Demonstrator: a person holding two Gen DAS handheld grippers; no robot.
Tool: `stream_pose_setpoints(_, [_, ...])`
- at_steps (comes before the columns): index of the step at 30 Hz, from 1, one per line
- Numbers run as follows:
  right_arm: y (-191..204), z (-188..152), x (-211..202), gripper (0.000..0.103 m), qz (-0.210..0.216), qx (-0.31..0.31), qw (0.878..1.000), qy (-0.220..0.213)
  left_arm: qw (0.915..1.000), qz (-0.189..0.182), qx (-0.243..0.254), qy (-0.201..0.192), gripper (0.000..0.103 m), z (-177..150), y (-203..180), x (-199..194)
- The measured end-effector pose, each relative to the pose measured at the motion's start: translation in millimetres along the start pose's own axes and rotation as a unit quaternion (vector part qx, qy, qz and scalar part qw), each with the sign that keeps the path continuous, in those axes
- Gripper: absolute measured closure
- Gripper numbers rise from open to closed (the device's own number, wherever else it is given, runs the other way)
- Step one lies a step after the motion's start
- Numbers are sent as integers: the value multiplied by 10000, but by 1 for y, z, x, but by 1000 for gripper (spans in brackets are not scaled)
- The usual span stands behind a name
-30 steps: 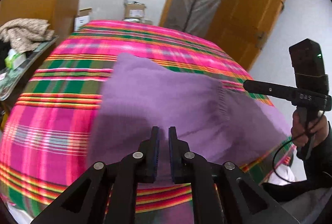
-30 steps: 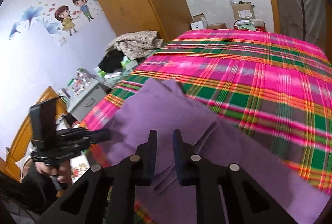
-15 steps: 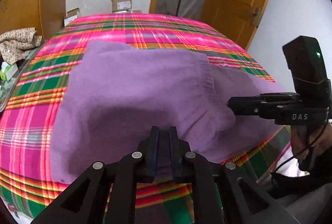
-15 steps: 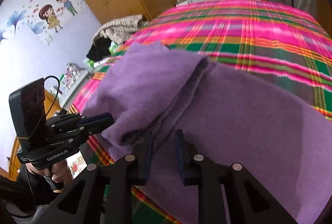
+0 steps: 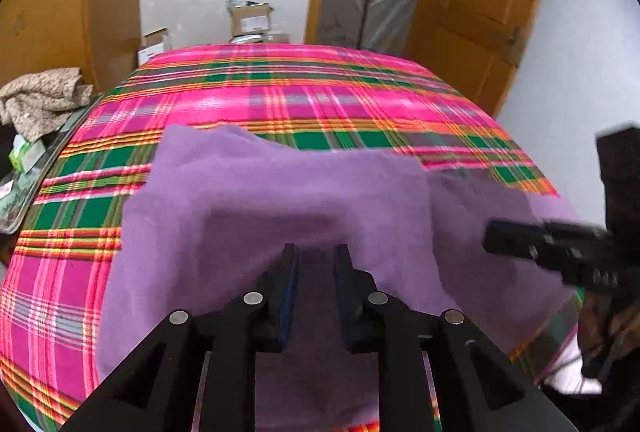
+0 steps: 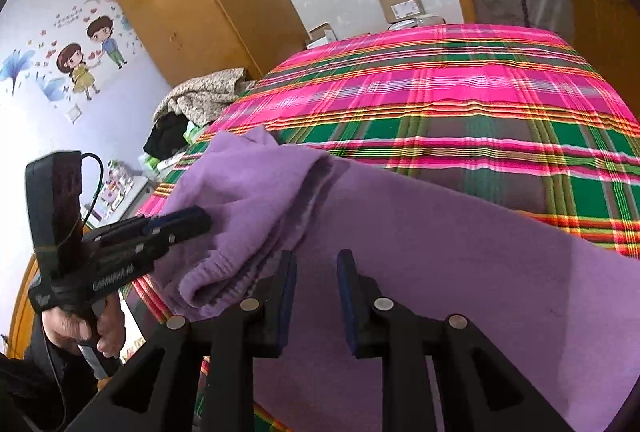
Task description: Fold clothes
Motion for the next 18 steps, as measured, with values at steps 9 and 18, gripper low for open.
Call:
stream_pose_setpoints(9, [-11,-3,-5,78,-313,217,9992,-133,10000,36,-71,-31,80,-11,-2,-3])
stream_pose_setpoints(18, [-28,-33,-17,78,-992,442,9937,-267,9994,42,343,3,80,-37,-24,5])
Point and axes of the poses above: each gripper's, at about its wrist camera, not at the fingertips, and x roughly the way its jaws point, y to its left, z to its top, the point moved 5 cm from there along x, roughly the way its jaws point, and after that the axes turned 14 degrees about y, right-handed, at the moved point
